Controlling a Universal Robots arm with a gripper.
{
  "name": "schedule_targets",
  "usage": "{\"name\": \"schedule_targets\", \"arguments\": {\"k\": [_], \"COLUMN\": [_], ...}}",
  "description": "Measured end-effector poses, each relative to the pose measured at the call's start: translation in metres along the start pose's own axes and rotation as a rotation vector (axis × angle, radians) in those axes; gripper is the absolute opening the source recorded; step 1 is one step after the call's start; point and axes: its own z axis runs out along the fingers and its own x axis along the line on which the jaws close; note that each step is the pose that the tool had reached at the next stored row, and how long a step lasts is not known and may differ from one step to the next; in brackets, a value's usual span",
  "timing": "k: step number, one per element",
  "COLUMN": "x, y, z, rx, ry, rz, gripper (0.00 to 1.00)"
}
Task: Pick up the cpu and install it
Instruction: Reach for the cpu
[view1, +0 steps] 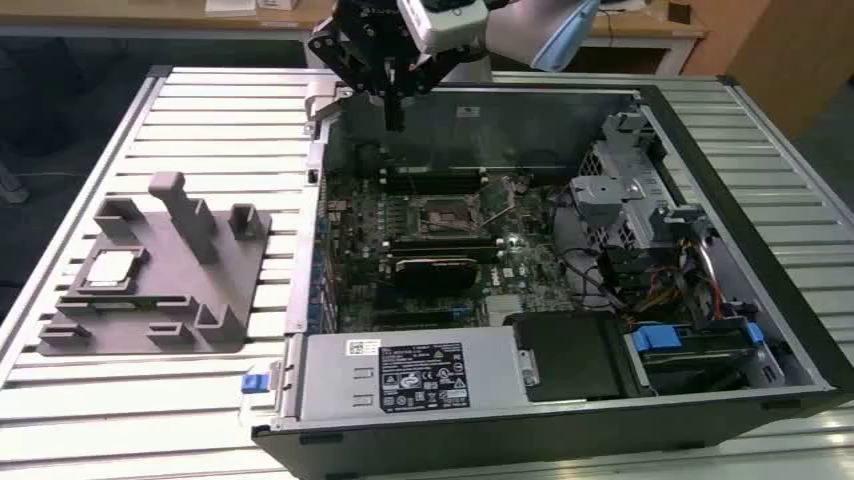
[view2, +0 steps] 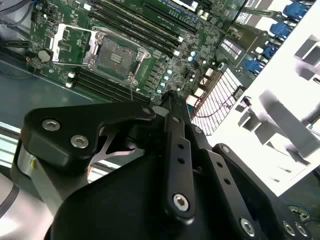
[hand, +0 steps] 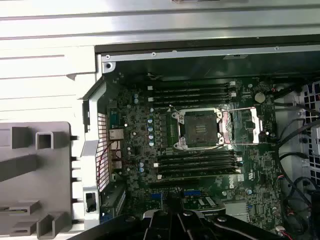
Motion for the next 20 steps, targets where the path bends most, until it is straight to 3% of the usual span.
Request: {"name": "schedule_targets", "arguments": {"k": [10, 20], "x": [0.0018, 0.0127], "y": [-0.0001, -0.0010], "z": [0.0000, -0.0003], "rx": [0.0000, 0.0000], "ry": [0.0000, 0.0000], "rz": [0.000, 0.000], "gripper": [0.11, 0.11]}}
